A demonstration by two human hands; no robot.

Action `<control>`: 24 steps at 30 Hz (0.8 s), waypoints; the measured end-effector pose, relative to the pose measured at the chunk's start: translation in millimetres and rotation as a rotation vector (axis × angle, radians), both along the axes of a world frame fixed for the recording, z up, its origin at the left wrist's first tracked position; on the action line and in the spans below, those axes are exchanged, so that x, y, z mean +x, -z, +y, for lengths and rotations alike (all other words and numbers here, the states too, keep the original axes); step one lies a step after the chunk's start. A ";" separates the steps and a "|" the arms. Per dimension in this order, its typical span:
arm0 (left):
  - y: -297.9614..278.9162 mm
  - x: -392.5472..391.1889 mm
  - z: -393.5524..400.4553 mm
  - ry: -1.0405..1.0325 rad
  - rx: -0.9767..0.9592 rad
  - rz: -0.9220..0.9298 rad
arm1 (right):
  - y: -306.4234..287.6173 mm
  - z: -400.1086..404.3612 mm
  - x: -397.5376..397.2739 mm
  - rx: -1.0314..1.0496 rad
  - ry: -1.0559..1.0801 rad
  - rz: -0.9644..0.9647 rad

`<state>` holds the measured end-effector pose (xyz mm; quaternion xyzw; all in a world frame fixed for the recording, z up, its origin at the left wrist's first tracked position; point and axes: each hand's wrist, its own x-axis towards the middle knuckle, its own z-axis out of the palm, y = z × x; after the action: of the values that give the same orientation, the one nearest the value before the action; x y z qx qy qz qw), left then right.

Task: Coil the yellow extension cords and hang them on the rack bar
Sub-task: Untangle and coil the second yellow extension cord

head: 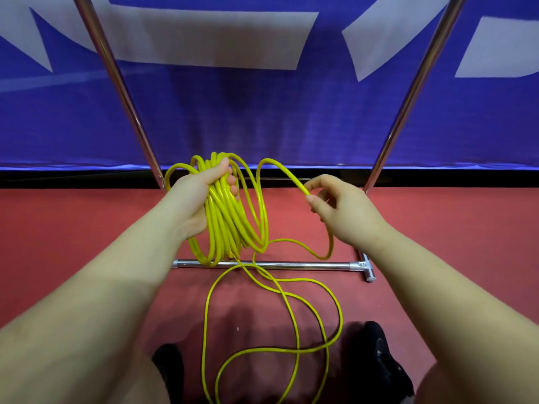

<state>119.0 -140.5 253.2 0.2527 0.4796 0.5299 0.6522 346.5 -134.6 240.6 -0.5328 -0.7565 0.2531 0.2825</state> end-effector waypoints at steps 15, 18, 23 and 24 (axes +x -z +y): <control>14.2 29.9 -5.1 0.069 -0.038 0.167 | -8.3 -13.7 -41.1 -0.172 -0.176 0.219; 15.7 31.4 -5.8 0.087 -0.054 0.148 | -4.6 -13.5 -45.7 -0.259 -0.165 0.312; 15.1 28.0 -4.5 0.045 -0.052 0.126 | 0.5 -13.7 -50.9 -0.302 -0.082 0.408; 15.0 25.9 -2.2 0.015 -0.056 0.097 | 2.2 -14.7 -52.1 -0.334 -0.091 0.387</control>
<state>144.9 -142.7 238.3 0.2631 0.5233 0.4985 0.6391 294.4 -149.3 238.4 -0.4789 -0.6592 0.4844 0.3185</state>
